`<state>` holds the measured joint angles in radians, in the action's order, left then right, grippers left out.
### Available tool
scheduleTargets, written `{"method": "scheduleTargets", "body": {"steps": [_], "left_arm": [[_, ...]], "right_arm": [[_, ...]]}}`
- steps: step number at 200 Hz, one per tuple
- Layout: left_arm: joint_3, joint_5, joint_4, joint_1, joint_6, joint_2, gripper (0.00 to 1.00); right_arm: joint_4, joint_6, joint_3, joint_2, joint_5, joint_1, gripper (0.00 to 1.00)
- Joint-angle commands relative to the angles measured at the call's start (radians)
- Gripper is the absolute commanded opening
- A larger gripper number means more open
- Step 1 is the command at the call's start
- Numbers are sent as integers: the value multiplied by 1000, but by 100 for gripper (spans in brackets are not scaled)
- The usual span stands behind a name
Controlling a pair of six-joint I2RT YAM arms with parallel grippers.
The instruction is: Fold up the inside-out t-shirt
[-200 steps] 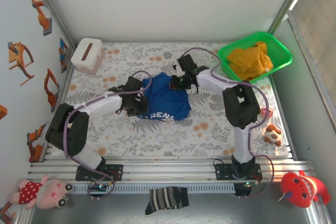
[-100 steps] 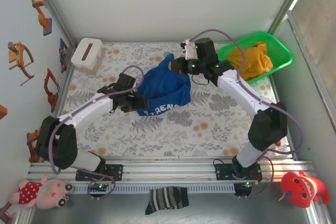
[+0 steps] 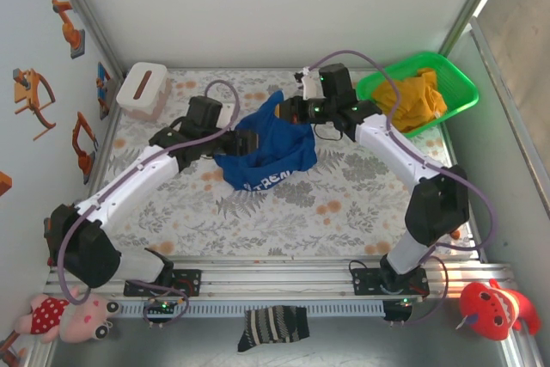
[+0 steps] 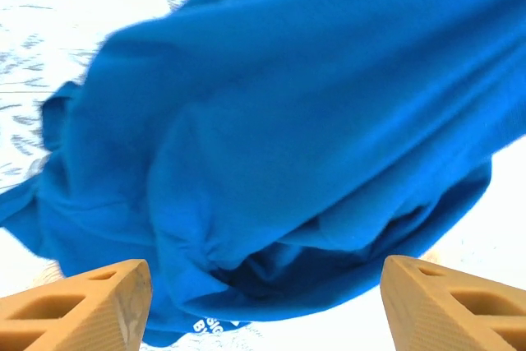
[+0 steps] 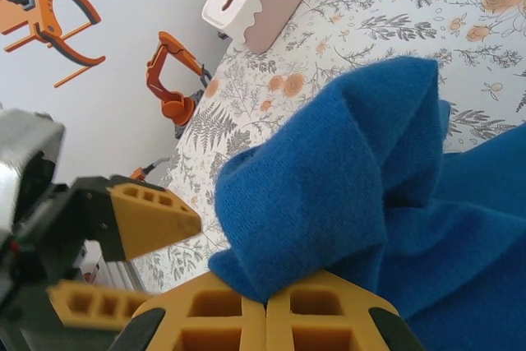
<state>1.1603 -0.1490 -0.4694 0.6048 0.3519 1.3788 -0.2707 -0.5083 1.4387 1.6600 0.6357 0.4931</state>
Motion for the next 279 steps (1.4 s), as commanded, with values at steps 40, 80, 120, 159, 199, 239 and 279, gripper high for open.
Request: {"method": "scheduleTargets", "body": {"steps": [40,80,120,159,199,239,279], "left_arm": [[-16,29,128,78,-140,96,71],[53,39,133,80,-157,203,64],[168,-5,94,68,-132,248,0],[367,-82,-86,22,-9,239,0],[398,-153,-116,-25,86,228,0],[410,-206,-117,-59,142,203,0],[426,-225,-122,-61,179,180,0]], "right_arm": [[60,-19,5,9,30,-7,0],[63,-26,-2,1,32,-6,0],[49,-9,-8,15,-8,-9,0],[36,-30,-59,-20,-171,-16,42],[92,-106,-210,-234,-320,45,37],[136,-130,-283,-282,-460,174,40],[269,-205,-255,-168,-398,243,34]]}}
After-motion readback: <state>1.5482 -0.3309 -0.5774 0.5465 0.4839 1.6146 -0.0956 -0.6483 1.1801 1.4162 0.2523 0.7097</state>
